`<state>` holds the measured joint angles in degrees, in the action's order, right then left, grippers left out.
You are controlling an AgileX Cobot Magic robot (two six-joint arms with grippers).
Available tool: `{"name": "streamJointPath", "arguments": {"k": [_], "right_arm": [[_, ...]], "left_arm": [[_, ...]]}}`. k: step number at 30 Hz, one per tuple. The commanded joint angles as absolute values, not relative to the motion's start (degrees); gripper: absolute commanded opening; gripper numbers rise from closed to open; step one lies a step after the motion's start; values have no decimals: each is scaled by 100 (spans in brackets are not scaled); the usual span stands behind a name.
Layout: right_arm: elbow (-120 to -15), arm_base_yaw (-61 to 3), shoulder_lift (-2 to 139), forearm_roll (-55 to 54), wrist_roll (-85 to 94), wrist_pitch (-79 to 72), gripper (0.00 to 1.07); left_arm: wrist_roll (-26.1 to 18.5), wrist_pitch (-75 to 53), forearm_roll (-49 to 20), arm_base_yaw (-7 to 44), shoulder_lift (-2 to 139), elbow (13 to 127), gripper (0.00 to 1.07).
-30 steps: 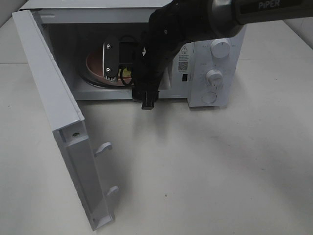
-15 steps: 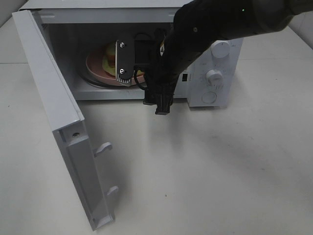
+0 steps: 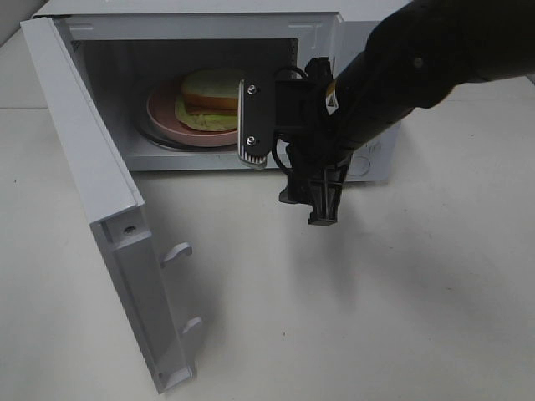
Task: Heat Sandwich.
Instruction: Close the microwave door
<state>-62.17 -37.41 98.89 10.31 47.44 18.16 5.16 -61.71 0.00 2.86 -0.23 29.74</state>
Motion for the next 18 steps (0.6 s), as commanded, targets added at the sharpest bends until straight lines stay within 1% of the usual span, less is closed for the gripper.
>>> {"name": "streamJointPath", "arguments": {"k": [1, 15, 18], "right_arm": [[-5884, -3747, 9528, 1003, 4658, 1719, 75], [-4675, -3747, 8279, 1003, 3438, 1581, 75], [-4561, -3747, 8102, 1003, 3197, 1581, 75]], "left_arm": [[539, -6142, -34, 275, -120, 2974, 98], [539, -6142, -34, 275, -120, 2974, 98], [539, -6142, -34, 275, -120, 2974, 98]]}}
